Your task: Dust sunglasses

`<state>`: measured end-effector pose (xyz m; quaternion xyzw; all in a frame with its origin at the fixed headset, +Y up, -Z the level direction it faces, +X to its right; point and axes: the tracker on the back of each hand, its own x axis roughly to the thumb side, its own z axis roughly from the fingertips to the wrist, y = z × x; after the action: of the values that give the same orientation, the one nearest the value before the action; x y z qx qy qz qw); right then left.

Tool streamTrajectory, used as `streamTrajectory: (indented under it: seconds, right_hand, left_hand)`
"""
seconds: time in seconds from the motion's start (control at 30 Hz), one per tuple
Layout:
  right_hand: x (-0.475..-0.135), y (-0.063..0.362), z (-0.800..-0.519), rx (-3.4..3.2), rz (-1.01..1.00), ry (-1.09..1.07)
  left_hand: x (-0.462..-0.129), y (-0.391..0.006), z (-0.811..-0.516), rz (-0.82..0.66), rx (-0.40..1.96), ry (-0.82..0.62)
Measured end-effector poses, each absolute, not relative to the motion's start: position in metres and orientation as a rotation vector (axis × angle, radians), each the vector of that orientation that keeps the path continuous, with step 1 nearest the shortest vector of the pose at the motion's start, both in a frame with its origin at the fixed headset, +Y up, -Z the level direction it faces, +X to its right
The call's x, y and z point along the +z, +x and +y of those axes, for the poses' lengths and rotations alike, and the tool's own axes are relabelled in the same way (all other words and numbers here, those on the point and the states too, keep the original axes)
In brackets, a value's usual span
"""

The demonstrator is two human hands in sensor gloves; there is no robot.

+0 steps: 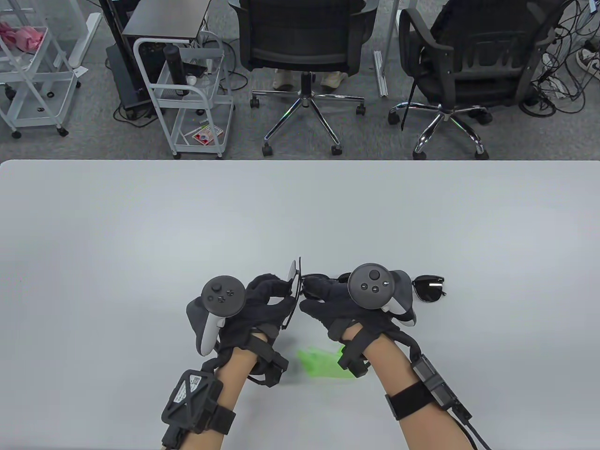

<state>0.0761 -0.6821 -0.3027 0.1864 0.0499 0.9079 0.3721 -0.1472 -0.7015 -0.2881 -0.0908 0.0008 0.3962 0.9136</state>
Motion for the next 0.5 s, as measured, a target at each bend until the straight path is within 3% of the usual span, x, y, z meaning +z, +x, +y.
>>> streamTrajectory:
  seconds: [0.1, 0.5]
  right_hand:
    - [-0.302, 0.078, -0.685, 2.275, 0.089, 0.456]
    - [-0.295, 0.094, -0.675, 2.195, -0.153, 0.439]
  left_hand:
    - [-0.285, -0.138, -0.701, -0.017, 0.761, -0.134]
    - [-0.286, -0.134, -0.710, -0.167, 0.794, -0.233]
